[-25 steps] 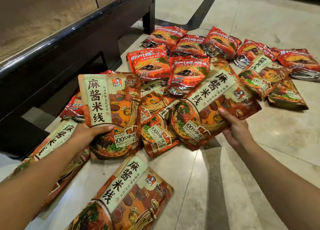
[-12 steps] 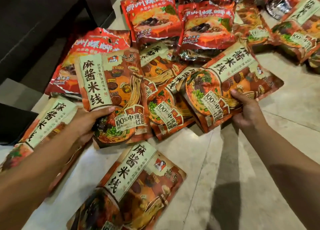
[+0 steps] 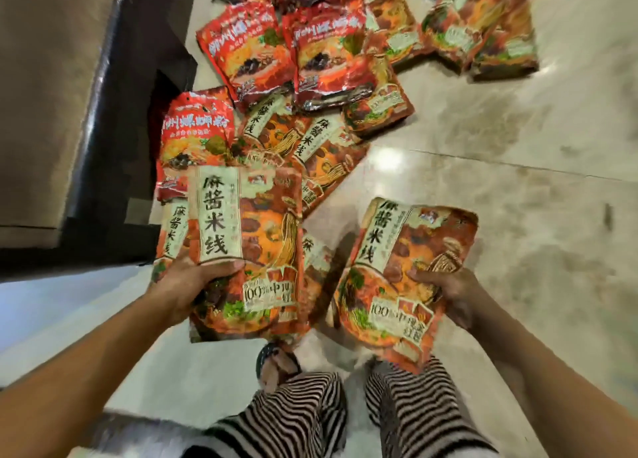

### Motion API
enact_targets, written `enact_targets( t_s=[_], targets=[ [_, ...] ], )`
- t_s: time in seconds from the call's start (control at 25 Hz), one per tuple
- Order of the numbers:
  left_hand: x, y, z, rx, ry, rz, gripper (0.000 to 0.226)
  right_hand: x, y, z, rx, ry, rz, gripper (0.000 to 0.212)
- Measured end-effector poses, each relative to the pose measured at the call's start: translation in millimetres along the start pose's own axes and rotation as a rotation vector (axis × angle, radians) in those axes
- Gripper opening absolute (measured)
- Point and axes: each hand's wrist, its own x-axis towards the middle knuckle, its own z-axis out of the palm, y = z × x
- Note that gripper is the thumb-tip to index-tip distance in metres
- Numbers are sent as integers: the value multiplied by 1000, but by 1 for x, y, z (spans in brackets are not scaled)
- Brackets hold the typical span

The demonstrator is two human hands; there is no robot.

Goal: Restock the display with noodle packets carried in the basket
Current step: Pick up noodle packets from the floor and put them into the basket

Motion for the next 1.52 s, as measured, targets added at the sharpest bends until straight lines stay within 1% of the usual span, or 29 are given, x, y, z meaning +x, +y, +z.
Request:
enact_targets(
  t_s=[0.04, 0.16, 0.24, 0.28, 0.32, 0.44, 0.52, 0.64, 0.72, 0.8, 0.88, 0.96, 1.0, 1.04, 1.08, 1.12, 1.16, 1.2, 1.24, 1.28, 1.32, 1.4, 1.44, 1.48, 1.52],
  targets=[
    [-30, 9, 0, 50, -31, -13, 93, -34, 3, -10, 14, 10, 9, 111],
    [-109, 33, -2, 131, -49, -42, 77, -128, 11, -31, 39, 77, 45, 96],
    [-143, 38, 2, 203, -93, -49, 80, -176, 17, -39, 71, 107, 38, 82],
    [-154, 37, 4, 232, -123, -44, 80, -195, 22, -44, 60, 114, 23, 78],
    [-163, 35, 7, 260, -147, -32, 75, -214, 29, -48, 44, 132, 5, 73],
    [-189, 31, 18, 320, -189, 32, 43, -261, 63, -52, 22, 231, -63, 36],
    [-211, 29, 22, 373, -219, 69, 37, -291, 91, -49, 51, 297, -88, 28],
    [-243, 24, 31, 449, -271, 61, 40, -340, 132, -43, 62, 341, -161, 27],
    [-265, 17, 45, 521, -314, 59, 42, -375, 159, -52, 97, 371, -178, 27],
    [-288, 6, 70, 577, -351, 70, 38, -405, 187, -72, 228, 380, -157, 30],
    [-311, -12, 104, 645, -383, 74, 31, -428, 221, -103, 360, 402, -130, 38],
    [-333, -30, 138, 695, -434, 76, 27, -441, 251, -134, 478, 400, -120, 53],
    [-342, -44, 158, 731, -474, 69, 29, -447, 270, -153, 538, 401, -115, 68],
    [-351, -58, 179, 770, -510, 50, 35, -453, 289, -171, 592, 402, -104, 84],
    [-360, -72, 200, 805, -545, 32, 44, -459, 310, -190, 640, 404, -90, 94],
    [-371, -85, 223, 836, -576, 8, 58, -465, 331, -208, 687, 411, -72, 93],
    [-382, -98, 247, 870, -600, -21, 73, -471, 351, -227, 739, 416, -59, 83],
    [-391, -112, 271, 921, -622, -44, 85, -479, 370, -247, 799, 429, -43, 68],
    [-401, -125, 293, 976, -649, -55, 92, -486, 386, -265, 852, 447, -34, 57],
    [-414, -137, 316, 1034, -678, -56, 91, -490, 404, -283, 893, 466, -22, 53],
    [-425, -151, 343, 1092, -711, -58, 82, -495, 423, -303, 933, 482, -17, 57],
    [-444, -180, 397, 1160, -755, -50, 43, -502, 456, -339, 957, 539, 19, 73],
    [-448, -195, 424, 1198, -754, -32, 29, -504, 472, -356, 951, 579, 48, 66],
    [-448, -208, 449, 1243, -771, -20, 29, -503, 487, -372, 943, 621, 61, 48],
    [-445, -221, 473, 1292, -809, -8, 41, -499, 501, -388, 921, 665, 84, 32]
  ],
)
